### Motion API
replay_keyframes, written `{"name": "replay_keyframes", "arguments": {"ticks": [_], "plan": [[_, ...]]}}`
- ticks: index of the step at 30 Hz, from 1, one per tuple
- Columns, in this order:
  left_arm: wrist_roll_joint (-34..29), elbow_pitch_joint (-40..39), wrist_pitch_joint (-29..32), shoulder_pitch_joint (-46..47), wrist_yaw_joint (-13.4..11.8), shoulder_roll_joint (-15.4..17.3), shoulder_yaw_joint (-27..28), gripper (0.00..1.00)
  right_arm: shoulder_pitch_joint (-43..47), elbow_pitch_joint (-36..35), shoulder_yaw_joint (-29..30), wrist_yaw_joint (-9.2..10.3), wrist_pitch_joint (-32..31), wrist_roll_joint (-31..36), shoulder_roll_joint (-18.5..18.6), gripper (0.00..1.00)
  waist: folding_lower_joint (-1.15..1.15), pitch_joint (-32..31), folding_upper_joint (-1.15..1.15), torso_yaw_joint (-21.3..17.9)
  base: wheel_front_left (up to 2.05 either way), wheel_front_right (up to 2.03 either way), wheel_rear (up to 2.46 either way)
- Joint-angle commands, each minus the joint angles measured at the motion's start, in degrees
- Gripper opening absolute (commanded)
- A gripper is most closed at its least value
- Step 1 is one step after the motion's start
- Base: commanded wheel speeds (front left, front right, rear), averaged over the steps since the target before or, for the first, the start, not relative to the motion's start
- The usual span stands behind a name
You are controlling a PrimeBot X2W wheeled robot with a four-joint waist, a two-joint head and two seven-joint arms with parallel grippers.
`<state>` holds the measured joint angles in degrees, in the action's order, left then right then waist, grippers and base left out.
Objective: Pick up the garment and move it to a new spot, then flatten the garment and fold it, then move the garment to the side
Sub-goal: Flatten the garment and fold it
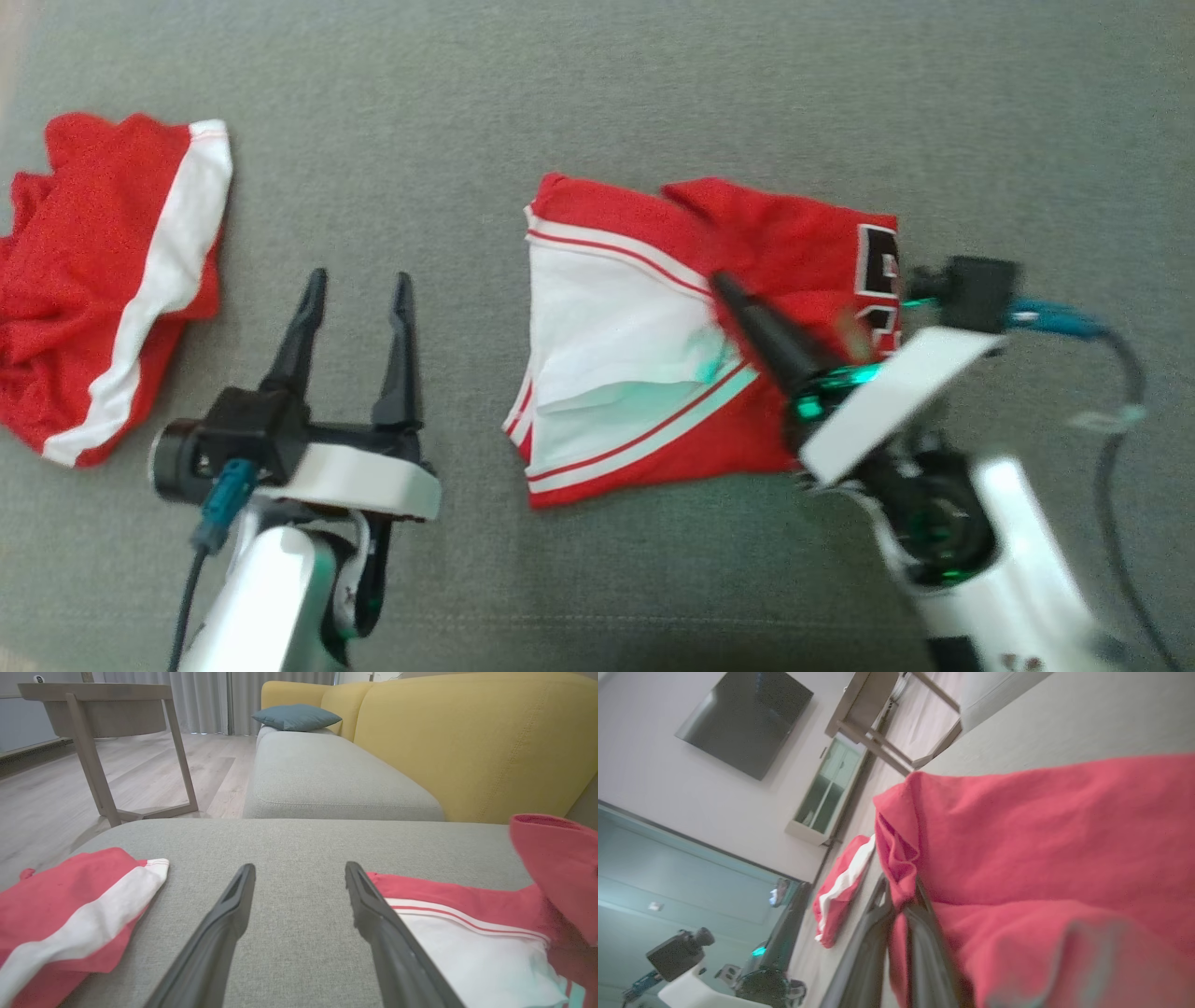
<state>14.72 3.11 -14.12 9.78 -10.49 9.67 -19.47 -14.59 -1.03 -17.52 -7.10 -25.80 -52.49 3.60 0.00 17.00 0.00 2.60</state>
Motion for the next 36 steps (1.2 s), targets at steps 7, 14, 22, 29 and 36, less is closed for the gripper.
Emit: {"name": "replay_keyframes", "arguments": {"ticks": [7, 14, 22, 29, 36], "plan": [[-0.1, -0.5, -0.4, 3.1, 0.7, -0.7, 0.6, 1.0, -6.4, 7.7, -11.8, -0.39, 9.6, -7.8, -0.7, 0.0, 0.0, 1.6, 0.0, 2.6, 0.0, 0.0, 0.0], [-0.3, 0.0, -0.7, 4.0, 0.7, -1.0, 0.7, 1.0, -11.3, 15.9, -19.2, -0.39, 18.1, -12.8, -0.7, 0.0, 0.0, 2.3, 0.0, 3.4, 0.0, 0.0, 0.0], [-0.4, 0.3, -0.8, 4.1, 0.7, -1.5, 0.8, 1.0, -16.2, 17.5, -23.1, -0.39, 26.5, -12.5, -0.7, 1.0, 0.0, 2.5, 0.0, 2.9, 0.0, 0.0, 0.0], [-0.5, 0.2, -0.8, 3.5, 0.5, -1.4, 1.3, 1.0, -15.8, 11.2, -19.6, -0.39, 33.1, -4.1, 5.9, 1.0, 0.0, 1.9, 0.0, 2.1, 0.0, 0.0, 0.0], [-0.6, -0.2, -0.9, 2.8, 0.2, -0.7, 2.1, 1.0, -9.0, 6.7, -5.3, -0.39, 37.3, 12.6, 13.8, 1.0, 0.0, 1.4, 0.0, 0.8, 0.0, 0.0, 0.0]]}}
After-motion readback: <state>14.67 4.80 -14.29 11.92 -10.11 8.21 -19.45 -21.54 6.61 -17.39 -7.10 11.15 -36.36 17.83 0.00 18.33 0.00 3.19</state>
